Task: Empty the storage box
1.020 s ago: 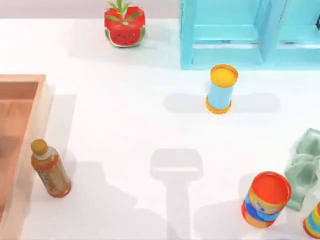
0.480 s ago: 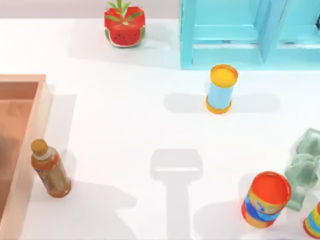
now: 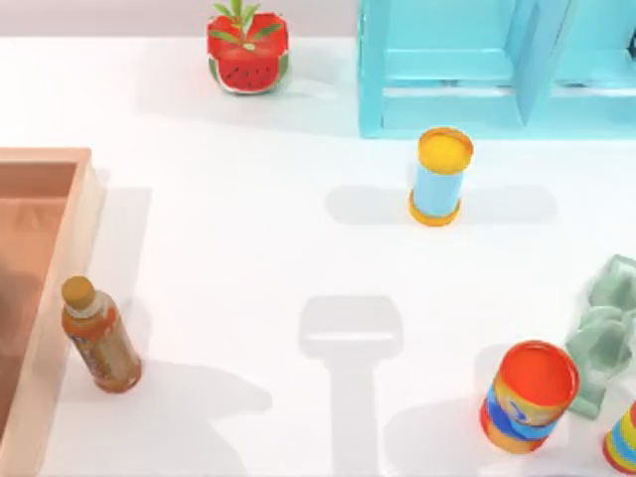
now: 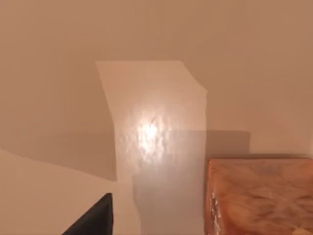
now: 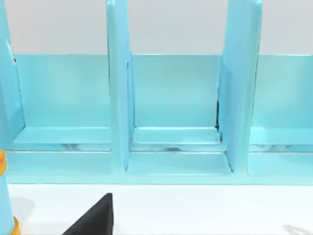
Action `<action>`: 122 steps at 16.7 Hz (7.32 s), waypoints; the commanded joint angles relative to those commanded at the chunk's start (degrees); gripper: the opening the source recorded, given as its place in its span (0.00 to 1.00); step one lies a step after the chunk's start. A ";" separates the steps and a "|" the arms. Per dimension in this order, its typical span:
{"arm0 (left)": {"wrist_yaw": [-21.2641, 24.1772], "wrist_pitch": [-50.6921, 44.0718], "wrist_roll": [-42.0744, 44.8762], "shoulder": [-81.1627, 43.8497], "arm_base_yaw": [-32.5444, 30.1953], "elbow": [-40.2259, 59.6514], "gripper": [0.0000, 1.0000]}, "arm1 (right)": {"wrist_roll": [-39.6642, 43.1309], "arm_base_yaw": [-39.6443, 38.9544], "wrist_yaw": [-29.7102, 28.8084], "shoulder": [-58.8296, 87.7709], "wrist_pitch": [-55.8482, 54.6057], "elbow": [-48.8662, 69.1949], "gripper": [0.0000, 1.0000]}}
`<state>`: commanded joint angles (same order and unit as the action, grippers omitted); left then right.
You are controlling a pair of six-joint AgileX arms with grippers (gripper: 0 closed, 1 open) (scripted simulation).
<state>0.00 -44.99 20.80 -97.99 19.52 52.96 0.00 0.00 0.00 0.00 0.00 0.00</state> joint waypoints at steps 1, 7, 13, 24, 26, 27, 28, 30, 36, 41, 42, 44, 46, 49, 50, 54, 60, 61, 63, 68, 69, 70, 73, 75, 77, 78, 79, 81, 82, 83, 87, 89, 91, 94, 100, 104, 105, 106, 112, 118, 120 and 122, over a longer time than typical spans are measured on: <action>0.00 0.00 0.00 0.00 0.00 0.00 0.92 | 0.00 0.00 0.00 0.00 0.00 0.00 1.00; 0.00 0.00 0.00 0.00 0.00 0.00 0.47 | 0.00 0.00 0.00 0.00 0.00 0.00 1.00; 0.00 0.00 0.00 0.00 0.00 0.00 0.02 | 0.00 0.00 0.00 0.00 0.00 0.00 1.00; -0.38 0.39 -0.12 0.25 -0.32 0.88 0.00 | 0.00 0.00 0.00 0.00 0.00 0.00 1.00; -1.68 -0.23 -0.58 0.56 -0.90 4.11 0.00 | 0.00 0.00 0.00 0.00 0.00 0.00 1.00; -2.46 -1.46 -0.80 0.84 -1.07 6.66 0.00 | 0.00 0.00 0.00 0.00 0.00 0.00 1.00; -3.20 -3.28 -0.95 1.28 -1.10 9.64 0.00 | 0.00 0.00 0.00 0.00 0.00 0.00 1.00; -4.25 -8.69 -1.07 2.84 -0.77 15.87 0.00 | 0.00 0.00 0.00 0.00 0.00 0.00 1.00; -1.52 -27.91 -0.33 6.98 0.19 23.45 0.00 | 0.00 0.00 0.00 0.00 0.00 0.00 1.00; 0.02 -30.38 -0.40 8.08 -0.37 22.41 0.00 | 0.00 0.00 0.00 0.00 0.00 0.00 1.00; -0.10 -30.24 -0.32 7.83 -0.22 22.49 0.00 | 0.00 0.00 0.00 0.00 0.00 0.00 1.00; -0.09 -30.16 -1.11 7.02 -0.99 23.14 0.00 | 0.00 0.00 0.00 0.00 0.00 0.00 1.00; -0.07 -29.78 -4.21 3.97 -4.11 25.53 0.00 | 0.00 0.00 0.00 0.00 0.00 0.00 1.00; -0.01 -28.44 -13.16 -3.17 -13.26 31.17 0.00 | 0.00 0.00 0.00 0.00 0.00 0.00 1.00; 0.02 -27.79 -17.15 -5.96 -17.33 33.35 0.00 | 0.00 0.00 0.00 0.00 0.00 0.00 1.00; 0.11 -24.58 -34.42 -17.12 -34.85 41.85 0.00 | 0.00 0.00 0.00 0.00 0.00 0.00 1.00; 0.10 -20.83 -47.13 -27.07 -47.55 48.05 0.00 | 0.00 0.00 0.00 0.00 0.00 0.00 1.00; 0.10 -20.80 -47.21 -27.14 -47.63 48.08 0.00 | 0.00 0.00 0.00 0.00 0.00 0.00 1.00; 0.10 -20.80 -47.21 -27.14 -47.63 48.08 0.00 | 0.00 0.00 0.00 0.00 0.00 0.00 1.00; 0.15 -17.11 -47.07 -28.12 -47.48 45.29 0.00 | 0.00 0.00 0.00 0.00 0.00 0.00 1.00; 0.15 -15.43 -47.07 -28.62 -47.50 44.22 0.00 | 0.00 0.00 0.00 0.00 0.00 0.00 1.00; 0.15 -13.74 -47.09 -29.16 -47.53 43.20 0.00 | 0.00 0.00 0.00 0.00 0.00 0.00 1.00; 0.13 -11.96 -47.09 -29.79 -47.55 41.89 0.00 | 0.00 0.00 0.00 0.00 0.00 0.00 1.00; 0.13 -11.96 -47.09 -29.79 -47.55 41.89 0.00 | 0.00 0.00 0.00 0.00 0.00 0.00 1.00; 0.13 -11.96 -47.09 -29.79 -47.55 41.89 0.15 | 0.00 0.00 0.00 0.00 0.00 0.00 1.00; 0.13 -11.96 -47.09 -29.79 -47.55 41.89 0.23 | 0.00 0.00 0.00 0.00 0.00 0.00 1.00; 0.13 -11.96 -47.09 -29.79 -47.55 41.89 0.30 | 0.00 0.00 0.00 0.00 0.00 0.00 1.00; 0.13 -11.96 -47.09 -29.79 -47.55 41.89 0.45 | 0.00 0.00 0.00 0.00 0.00 0.00 1.00; 0.13 -11.96 -47.09 -29.79 -47.55 41.89 0.53 | 0.00 0.00 0.00 0.00 0.00 0.00 1.00; 0.13 -11.96 -47.09 -29.79 -47.55 41.89 0.60 | 0.00 0.00 0.00 0.00 0.00 0.00 1.00; 0.13 -11.96 -47.09 -29.79 -47.55 41.89 0.90 | 0.00 0.00 0.00 0.00 0.00 0.00 1.00; 0.13 -11.96 -47.09 -29.79 -47.55 41.89 1.00 | 0.00 0.00 0.00 0.00 0.00 0.00 1.00; 0.13 -11.96 -47.09 -29.79 -47.55 41.89 1.00 | 0.00 0.00 0.00 0.00 0.00 0.00 1.00; 0.13 -11.96 -47.09 -29.79 -47.55 41.89 1.00 | 0.00 0.00 0.00 0.00 0.00 0.00 1.00; 0.12 -14.33 -47.13 -29.27 -47.55 43.92 1.00 | 0.00 0.00 0.00 0.00 0.00 0.00 1.00; 0.11 -23.13 -47.23 -27.50 -47.63 50.36 1.00 | 0.00 0.00 0.00 0.00 0.00 0.00 1.00; 0.10 -25.29 -47.23 -26.94 -47.62 51.94 1.00 | 0.00 0.00 0.00 0.00 0.00 0.00 1.00; 0.10 -26.87 -47.24 -26.48 -47.62 53.24 1.00 | 0.00 0.00 0.00 0.00 0.00 0.00 1.00; 0.10 -28.06 -47.10 -26.22 -47.41 54.27 1.00 | 0.00 0.00 0.00 0.00 0.00 0.00 1.00; 0.13 -30.08 -34.52 -21.09 -34.81 50.95 1.00 | 0.00 0.00 0.00 0.00 0.00 0.00 1.00; 0.15 -31.06 -27.08 -18.29 -27.35 49.10 1.00 | 0.00 0.00 0.00 0.00 0.00 0.00 1.00; 0.16 -32.03 -19.72 -15.53 -19.96 47.29 1.00 | 0.00 0.00 0.00 0.00 0.00 0.00 1.00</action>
<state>0.16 -77.02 1.08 -113.52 -0.45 100.25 0.00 0.00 0.00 0.00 0.00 0.00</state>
